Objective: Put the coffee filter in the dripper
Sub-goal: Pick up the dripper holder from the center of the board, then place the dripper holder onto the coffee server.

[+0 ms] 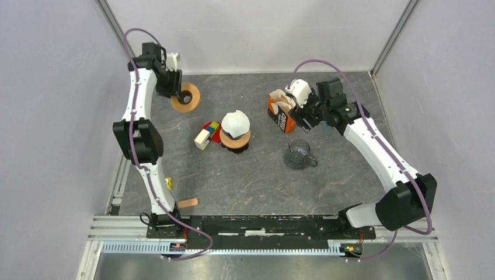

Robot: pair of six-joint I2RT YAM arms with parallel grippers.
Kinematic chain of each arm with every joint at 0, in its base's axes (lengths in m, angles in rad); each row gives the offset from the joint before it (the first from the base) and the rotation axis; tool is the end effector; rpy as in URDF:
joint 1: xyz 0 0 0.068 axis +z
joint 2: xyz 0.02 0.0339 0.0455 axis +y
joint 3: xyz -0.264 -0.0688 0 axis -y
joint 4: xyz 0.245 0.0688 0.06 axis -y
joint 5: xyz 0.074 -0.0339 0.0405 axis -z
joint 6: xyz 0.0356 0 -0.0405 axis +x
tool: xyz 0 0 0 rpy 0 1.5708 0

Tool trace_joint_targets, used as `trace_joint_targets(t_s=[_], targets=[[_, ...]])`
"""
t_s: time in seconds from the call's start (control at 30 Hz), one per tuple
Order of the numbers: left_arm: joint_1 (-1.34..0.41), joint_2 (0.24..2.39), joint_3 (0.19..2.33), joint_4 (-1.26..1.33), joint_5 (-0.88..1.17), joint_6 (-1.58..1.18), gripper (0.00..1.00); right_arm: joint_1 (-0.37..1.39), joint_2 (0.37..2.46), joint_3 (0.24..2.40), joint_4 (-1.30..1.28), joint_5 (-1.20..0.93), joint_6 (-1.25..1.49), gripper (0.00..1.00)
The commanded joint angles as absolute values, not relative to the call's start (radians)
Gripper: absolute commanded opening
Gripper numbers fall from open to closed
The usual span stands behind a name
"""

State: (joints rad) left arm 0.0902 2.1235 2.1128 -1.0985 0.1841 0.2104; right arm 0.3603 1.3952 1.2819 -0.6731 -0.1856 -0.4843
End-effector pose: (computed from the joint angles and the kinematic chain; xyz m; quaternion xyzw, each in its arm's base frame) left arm 0.4515 0.0343 0.2980 0.0792 0.9664 -0.0544 0.2386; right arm 0.2794 0.1123 0.3282 -0.4094 0.8247 0.0619 0.3851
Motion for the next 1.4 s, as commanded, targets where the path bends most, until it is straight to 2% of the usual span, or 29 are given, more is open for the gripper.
trace_joint_targets(t_s=[0.0,0.2,0.3,0.57,0.8,1.07,1.37], targets=[[0.017,1.956,2.302,-1.296,0.265,0.206,0.05,0.364,1.352,1.348,-0.657,-0.234,-0.45,0.76],[-0.278,1.945,2.486,-1.462,0.181,0.201,0.05,0.345,1.297,1.307,-0.593,-0.176,-0.411,0.78],[-0.435,1.95,2.486,-1.461,0.133,0.197,0.06,0.246,1.27,1.279,-0.583,-0.219,-0.365,0.78],[-0.749,2.066,2.545,-1.453,0.188,0.18,0.08,0.01,1.17,1.121,-0.546,-0.254,-0.333,0.78],[-0.842,2.287,2.731,-1.449,0.244,0.163,0.1,-0.142,1.124,1.032,-0.549,-0.287,-0.337,0.78],[-0.891,2.469,2.853,-1.406,0.182,0.151,0.11,-0.168,1.115,1.007,-0.554,-0.294,-0.345,0.78],[-0.908,2.542,2.868,-1.386,0.127,0.155,0.15,-0.169,1.124,0.976,-0.549,-0.335,-0.354,0.79]])
